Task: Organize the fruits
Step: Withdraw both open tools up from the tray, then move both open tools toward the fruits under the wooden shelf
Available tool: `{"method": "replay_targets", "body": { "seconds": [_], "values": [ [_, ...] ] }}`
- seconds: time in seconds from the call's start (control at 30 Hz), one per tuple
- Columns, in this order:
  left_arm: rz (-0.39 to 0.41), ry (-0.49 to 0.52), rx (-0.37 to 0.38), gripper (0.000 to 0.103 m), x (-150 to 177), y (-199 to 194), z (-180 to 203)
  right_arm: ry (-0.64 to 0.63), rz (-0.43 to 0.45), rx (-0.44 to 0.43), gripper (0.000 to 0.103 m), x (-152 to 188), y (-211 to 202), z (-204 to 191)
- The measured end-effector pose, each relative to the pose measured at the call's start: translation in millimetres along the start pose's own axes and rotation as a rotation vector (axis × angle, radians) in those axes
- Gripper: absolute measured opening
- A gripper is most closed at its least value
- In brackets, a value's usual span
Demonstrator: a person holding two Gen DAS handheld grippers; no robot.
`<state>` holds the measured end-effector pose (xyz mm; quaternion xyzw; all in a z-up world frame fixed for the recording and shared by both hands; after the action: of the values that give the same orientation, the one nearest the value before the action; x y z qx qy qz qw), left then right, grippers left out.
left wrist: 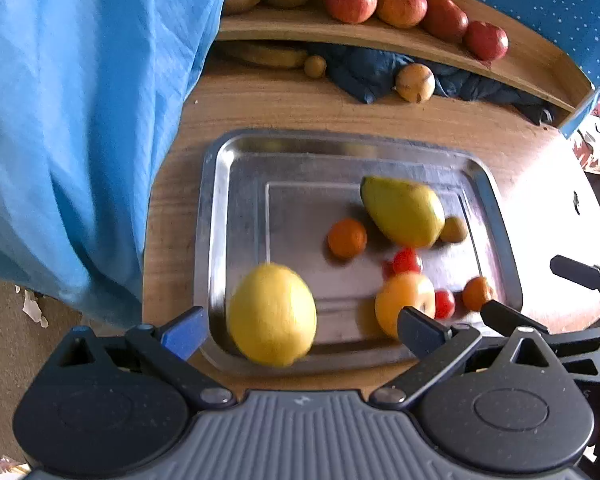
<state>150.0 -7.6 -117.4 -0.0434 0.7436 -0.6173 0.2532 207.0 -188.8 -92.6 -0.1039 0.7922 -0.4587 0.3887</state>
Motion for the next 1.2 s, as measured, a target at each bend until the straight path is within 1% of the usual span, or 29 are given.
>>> {"method": "replay_targets", "body": {
  "seconds": [0.17, 0.53, 0.7, 1.2],
  "values": [
    [-0.003, -0.014, -0.008, 0.102, -18, 8, 1, 0.0, -0.004, -0.002, 0.102, -10, 6, 12],
    [-0.021, -0.026, -0.012, 0.102, -51, 29, 15, 0.002, -0.03, -0.008, 0.102, -34, 25, 38],
    [-0.023, -0.037, -0.02, 0.102, -66, 37, 19, 0.004, -0.045, -0.015, 0.102, -39, 31, 48],
    [-0.026, -0.071, -0.052, 0.102, -102, 52, 29, -0.024, -0.032, -0.017, 0.102, -66, 47, 83]
  ]
}}
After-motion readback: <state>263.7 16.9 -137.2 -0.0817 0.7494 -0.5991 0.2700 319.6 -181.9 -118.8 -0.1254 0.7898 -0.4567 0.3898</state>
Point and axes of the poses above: each gripper's, at about its wrist camera, not at the fingertips, and y roughly the way its jaws point, z to its right, x to its underside, the point moved 9 cm from there along y, roughly the way its jaws point, and after that the axes turned 15 degrees about -x, right-handed, at the moved point
